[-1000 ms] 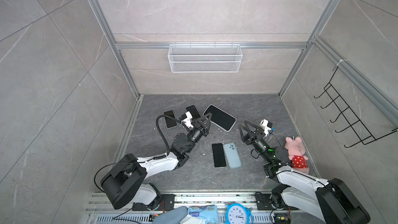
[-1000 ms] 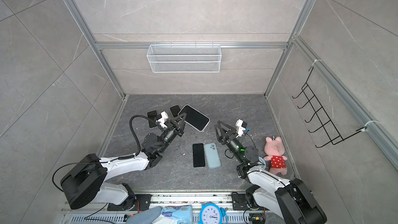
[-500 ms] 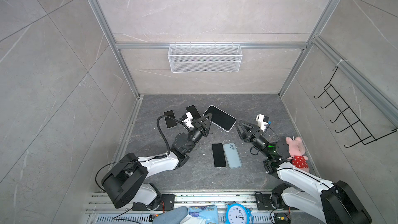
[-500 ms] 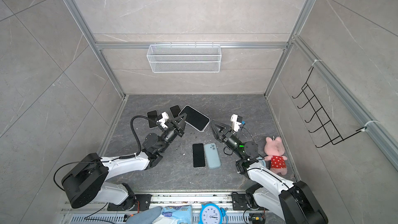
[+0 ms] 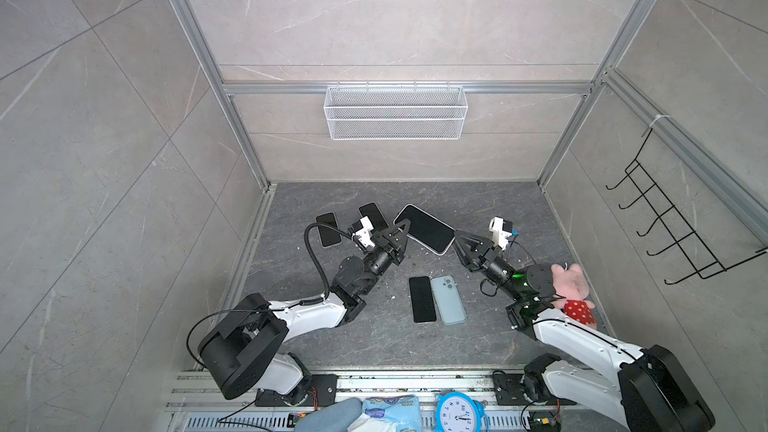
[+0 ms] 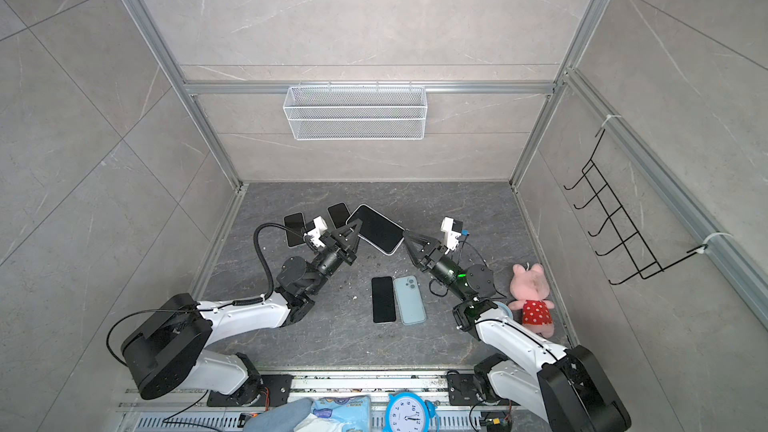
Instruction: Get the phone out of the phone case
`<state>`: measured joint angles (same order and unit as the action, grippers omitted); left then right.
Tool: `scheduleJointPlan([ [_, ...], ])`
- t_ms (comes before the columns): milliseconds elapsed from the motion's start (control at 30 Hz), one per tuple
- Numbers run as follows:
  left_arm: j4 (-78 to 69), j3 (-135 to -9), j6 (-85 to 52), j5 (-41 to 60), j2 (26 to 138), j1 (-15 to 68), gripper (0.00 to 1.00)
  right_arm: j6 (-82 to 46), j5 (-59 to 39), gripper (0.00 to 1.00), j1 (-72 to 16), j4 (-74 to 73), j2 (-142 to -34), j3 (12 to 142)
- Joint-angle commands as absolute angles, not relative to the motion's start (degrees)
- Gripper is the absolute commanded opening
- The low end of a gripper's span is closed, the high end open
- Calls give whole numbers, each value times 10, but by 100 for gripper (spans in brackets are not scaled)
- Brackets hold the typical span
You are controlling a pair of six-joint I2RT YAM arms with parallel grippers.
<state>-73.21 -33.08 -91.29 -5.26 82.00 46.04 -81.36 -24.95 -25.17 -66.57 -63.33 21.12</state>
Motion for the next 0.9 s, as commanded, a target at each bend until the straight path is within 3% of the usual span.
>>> scheduleJointPlan([
  [0, -794, -349, -906, -39, 814, 462, 0, -811, -257, 42, -254, -673, -642, 228],
  [533, -795, -345, -893, -32, 815, 462, 0, -826, -240, 18, -254, -672, -648, 234],
  [667, -804, -345, -898, -34, 827, 463, 0, -860, -236, 11, -254, -731, -661, 231],
  [867, -809, -354, -901, -36, 838, 464, 0, -925, -229, 8, -254, -840, -701, 246],
])
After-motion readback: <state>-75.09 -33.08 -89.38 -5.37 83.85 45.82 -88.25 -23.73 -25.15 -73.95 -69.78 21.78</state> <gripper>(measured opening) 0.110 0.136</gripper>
